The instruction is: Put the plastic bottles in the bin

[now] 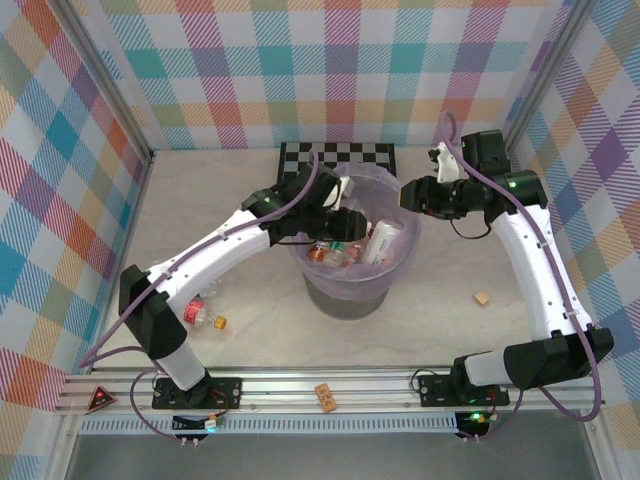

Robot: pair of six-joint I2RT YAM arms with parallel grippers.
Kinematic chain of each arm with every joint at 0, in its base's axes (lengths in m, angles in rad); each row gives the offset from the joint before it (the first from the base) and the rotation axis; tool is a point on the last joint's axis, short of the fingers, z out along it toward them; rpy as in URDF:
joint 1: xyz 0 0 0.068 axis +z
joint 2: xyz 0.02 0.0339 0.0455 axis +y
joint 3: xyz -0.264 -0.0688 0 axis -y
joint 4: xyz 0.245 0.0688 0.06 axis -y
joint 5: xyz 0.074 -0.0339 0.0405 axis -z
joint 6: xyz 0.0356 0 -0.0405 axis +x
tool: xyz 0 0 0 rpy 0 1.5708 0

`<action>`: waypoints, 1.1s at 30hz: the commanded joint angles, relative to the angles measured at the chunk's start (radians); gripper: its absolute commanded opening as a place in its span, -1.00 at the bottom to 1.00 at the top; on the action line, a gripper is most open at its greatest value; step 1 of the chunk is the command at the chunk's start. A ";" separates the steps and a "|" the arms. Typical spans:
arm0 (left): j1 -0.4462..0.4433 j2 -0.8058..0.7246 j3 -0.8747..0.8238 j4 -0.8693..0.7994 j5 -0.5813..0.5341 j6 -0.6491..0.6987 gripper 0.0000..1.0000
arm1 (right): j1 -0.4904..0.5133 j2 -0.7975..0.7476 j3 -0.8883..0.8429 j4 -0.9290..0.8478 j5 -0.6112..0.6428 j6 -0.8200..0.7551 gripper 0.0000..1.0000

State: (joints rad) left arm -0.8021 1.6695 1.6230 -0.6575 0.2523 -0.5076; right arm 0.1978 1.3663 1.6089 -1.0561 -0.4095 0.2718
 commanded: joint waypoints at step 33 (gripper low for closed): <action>0.054 -0.120 0.167 -0.226 -0.192 0.124 0.88 | 0.009 0.039 0.071 0.004 -0.008 -0.034 0.16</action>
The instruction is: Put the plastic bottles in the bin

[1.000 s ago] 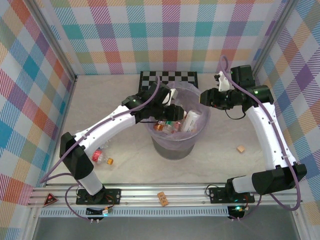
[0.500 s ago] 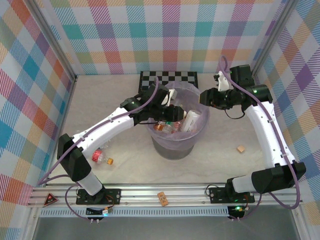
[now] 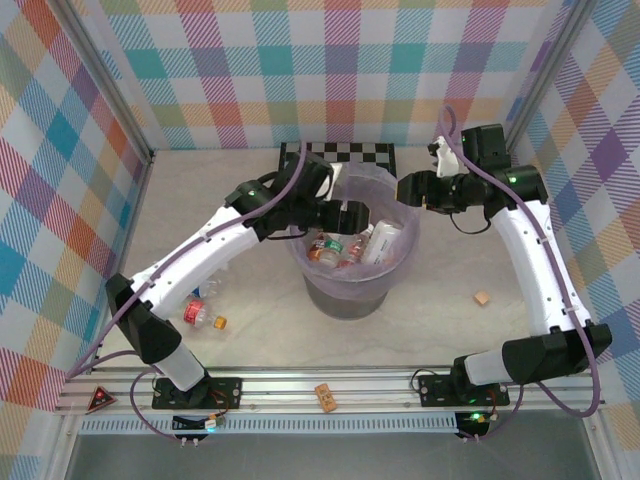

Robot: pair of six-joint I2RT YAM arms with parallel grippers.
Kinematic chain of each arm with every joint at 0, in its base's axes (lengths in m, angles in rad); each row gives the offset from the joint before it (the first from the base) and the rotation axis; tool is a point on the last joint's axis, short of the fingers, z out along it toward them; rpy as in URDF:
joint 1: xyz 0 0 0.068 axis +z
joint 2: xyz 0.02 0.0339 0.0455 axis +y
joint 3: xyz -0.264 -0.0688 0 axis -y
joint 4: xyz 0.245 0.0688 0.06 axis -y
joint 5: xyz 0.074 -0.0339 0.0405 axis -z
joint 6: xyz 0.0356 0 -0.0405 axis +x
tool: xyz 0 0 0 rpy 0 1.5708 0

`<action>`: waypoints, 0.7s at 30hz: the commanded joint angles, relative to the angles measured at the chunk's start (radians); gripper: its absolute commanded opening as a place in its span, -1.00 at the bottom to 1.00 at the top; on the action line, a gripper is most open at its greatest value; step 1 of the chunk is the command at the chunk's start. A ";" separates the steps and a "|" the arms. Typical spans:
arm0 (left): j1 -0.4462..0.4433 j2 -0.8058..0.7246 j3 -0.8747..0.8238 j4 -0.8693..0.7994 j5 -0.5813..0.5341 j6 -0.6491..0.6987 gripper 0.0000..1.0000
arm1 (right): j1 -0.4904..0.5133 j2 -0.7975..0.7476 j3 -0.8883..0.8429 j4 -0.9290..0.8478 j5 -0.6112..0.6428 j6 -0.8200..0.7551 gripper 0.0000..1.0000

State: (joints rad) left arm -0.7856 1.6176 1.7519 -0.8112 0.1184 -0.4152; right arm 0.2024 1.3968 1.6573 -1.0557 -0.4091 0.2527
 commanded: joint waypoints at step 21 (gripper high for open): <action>0.650 -0.327 -0.398 -0.024 -0.157 -0.055 1.00 | 0.005 0.018 0.034 -0.016 0.000 -0.041 0.18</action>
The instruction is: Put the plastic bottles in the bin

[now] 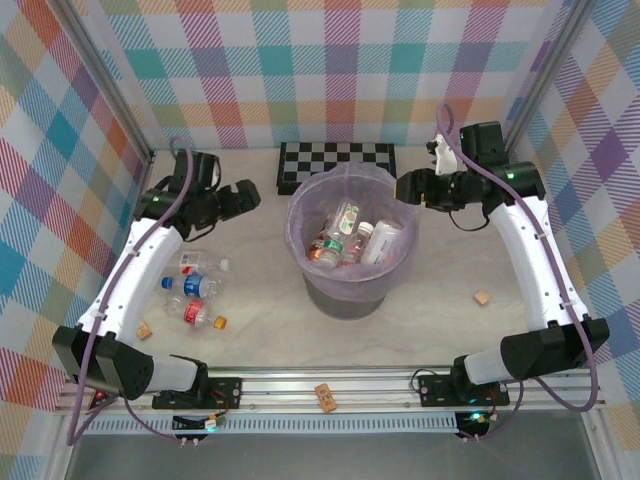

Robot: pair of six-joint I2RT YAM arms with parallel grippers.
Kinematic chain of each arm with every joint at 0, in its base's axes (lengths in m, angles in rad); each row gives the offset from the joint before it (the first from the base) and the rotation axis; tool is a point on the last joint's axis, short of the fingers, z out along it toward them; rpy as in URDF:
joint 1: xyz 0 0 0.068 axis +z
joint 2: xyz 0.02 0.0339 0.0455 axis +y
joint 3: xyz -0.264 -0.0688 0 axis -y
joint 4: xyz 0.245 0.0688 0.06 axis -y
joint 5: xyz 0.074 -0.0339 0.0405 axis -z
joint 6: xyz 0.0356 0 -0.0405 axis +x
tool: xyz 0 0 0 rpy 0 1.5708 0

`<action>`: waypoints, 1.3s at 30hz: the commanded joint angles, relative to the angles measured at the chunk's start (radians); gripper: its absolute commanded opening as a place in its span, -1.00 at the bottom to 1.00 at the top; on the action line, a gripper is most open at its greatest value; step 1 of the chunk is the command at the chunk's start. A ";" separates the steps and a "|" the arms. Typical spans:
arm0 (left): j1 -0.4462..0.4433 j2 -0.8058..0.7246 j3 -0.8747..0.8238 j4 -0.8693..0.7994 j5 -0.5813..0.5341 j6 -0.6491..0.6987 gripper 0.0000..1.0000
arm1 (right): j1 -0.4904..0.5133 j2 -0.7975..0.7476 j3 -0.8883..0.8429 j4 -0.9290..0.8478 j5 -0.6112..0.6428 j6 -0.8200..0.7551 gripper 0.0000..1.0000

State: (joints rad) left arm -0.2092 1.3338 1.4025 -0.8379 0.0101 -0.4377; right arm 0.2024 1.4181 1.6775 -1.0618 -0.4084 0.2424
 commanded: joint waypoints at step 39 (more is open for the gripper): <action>0.332 0.285 -0.372 0.181 -0.151 -0.430 0.75 | 0.005 -0.028 -0.064 0.023 -0.003 -0.015 0.19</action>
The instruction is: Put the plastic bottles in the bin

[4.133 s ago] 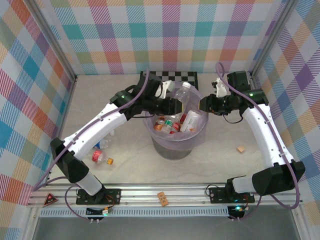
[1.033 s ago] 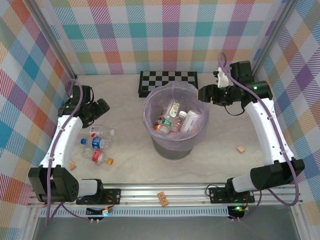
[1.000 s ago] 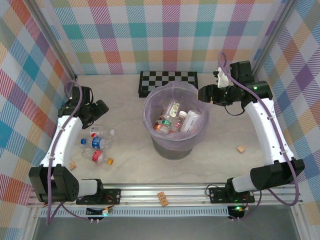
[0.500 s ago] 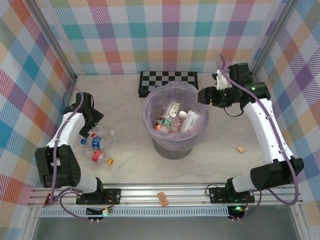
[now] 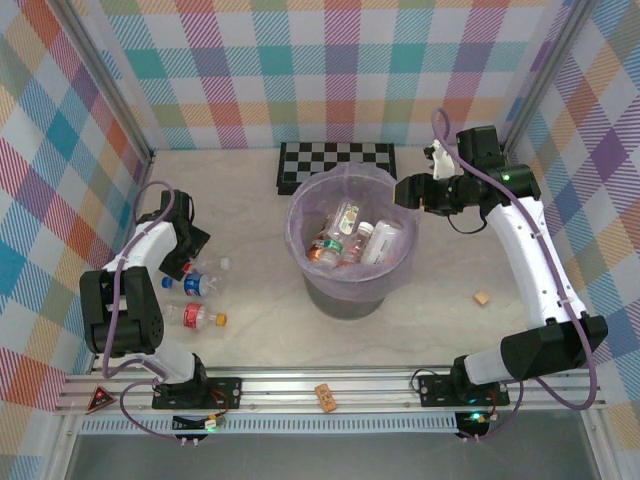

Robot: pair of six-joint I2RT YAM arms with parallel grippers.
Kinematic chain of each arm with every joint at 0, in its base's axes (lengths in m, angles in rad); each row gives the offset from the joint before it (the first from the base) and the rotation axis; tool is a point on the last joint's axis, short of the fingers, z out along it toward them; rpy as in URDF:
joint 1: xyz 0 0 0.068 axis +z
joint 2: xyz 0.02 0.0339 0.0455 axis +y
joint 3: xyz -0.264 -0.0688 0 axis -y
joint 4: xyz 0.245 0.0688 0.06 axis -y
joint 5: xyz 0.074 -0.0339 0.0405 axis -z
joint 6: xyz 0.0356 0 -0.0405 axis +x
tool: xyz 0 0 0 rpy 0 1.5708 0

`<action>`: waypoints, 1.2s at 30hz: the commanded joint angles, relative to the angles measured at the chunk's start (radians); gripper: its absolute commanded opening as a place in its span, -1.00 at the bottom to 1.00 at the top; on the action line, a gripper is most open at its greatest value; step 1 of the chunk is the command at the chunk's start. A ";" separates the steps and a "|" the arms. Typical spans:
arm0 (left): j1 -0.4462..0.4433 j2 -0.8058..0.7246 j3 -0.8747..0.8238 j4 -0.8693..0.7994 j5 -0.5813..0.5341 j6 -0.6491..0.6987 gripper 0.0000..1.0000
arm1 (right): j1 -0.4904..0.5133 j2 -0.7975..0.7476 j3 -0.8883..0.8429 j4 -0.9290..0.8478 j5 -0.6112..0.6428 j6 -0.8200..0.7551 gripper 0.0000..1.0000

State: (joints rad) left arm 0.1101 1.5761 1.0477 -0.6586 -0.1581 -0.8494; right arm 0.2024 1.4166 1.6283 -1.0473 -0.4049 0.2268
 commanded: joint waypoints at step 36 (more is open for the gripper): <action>-0.112 0.222 0.068 0.079 0.098 0.049 0.28 | 0.005 -0.036 -0.019 0.015 -0.003 0.010 0.21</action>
State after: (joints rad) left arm 0.0376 1.7794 1.0840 -0.6022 -0.1467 -0.8028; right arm 0.2024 1.4052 1.6135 -1.0363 -0.4023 0.2306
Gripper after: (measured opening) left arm 0.651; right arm 0.603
